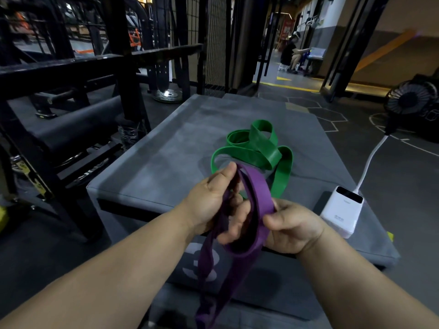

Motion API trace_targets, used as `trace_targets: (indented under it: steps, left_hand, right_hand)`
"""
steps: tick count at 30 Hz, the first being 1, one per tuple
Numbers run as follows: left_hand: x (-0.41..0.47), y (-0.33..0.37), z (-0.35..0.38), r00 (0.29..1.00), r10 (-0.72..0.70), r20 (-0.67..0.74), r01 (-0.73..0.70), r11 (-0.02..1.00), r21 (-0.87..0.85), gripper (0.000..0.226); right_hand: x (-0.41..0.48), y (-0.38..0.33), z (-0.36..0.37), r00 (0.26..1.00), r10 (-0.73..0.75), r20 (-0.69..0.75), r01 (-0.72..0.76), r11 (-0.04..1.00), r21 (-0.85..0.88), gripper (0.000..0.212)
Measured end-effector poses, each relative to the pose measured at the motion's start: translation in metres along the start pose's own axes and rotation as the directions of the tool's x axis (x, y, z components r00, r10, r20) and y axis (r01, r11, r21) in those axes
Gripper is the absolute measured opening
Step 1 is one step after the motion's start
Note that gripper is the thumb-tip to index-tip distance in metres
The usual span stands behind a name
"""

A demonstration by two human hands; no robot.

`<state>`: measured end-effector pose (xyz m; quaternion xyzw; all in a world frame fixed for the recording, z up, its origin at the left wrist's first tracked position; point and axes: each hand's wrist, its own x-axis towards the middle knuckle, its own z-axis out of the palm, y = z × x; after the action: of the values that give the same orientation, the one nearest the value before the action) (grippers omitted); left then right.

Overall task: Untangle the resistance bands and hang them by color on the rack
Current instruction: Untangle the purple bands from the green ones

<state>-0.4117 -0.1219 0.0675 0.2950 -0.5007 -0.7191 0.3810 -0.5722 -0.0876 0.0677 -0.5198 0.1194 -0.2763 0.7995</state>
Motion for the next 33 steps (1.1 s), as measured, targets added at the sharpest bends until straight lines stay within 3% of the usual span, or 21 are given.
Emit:
trace_targets:
  steps: [4,7,9,12,14,16,20,22,25,33]
  left_hand:
    - [0.002,-0.002,-0.007,0.999,0.054,-0.009,-0.054,0.997,-0.05,0.051]
    - [0.001,-0.005,-0.013,0.984,0.002,0.18,0.021,0.991,-0.13,0.048]
    - [-0.002,-0.011,-0.012,0.967,-0.032,0.254,0.053,0.996,-0.076,0.041]
    - [-0.001,-0.026,-0.012,0.971,-0.122,0.205,0.107,0.991,0.08,0.045]
    - [0.002,-0.037,-0.017,0.979,-0.128,0.16,0.094,0.974,0.204,0.064]
    - [0.001,-0.037,-0.016,0.975,-0.184,0.128,0.154,0.964,0.215,0.068]
    - [0.002,-0.034,-0.016,0.886,-0.379,0.266,0.336,0.922,0.194,0.088]
    - [0.0,-0.035,-0.018,0.867,-0.43,0.253,0.368,0.893,0.259,0.076]
    - [0.0,-0.036,-0.019,0.88,-0.391,0.27,0.304,0.899,0.314,0.053]
    - [0.0,-0.033,-0.02,0.949,-0.297,0.107,0.207,0.839,0.503,0.02]
  right_hand:
    - [-0.005,-0.004,-0.002,0.999,0.016,0.032,-0.013,0.997,-0.074,0.043]
    - [-0.004,-0.012,-0.002,0.997,-0.082,0.002,0.082,0.996,-0.016,0.034]
    - [-0.003,-0.017,-0.003,0.977,-0.199,-0.071,0.199,0.98,-0.019,0.029]
    - [-0.001,-0.021,-0.004,0.939,-0.308,-0.152,0.31,0.951,-0.009,0.023]
    - [0.001,-0.022,-0.004,0.924,-0.335,-0.183,0.347,0.937,0.036,0.021]
    - [0.003,-0.025,-0.002,0.917,-0.342,-0.205,0.367,0.925,0.1,0.018]
    - [-0.003,-0.035,-0.002,0.901,-0.343,-0.266,0.395,0.902,0.176,0.02]
    - [-0.01,-0.04,-0.004,0.858,-0.382,-0.342,0.434,0.896,0.088,0.035]
    - [-0.016,-0.044,-0.005,0.78,-0.453,-0.431,0.486,0.873,-0.037,0.059]
    - [-0.014,-0.044,-0.008,0.731,-0.448,-0.515,0.477,0.875,-0.084,0.057]
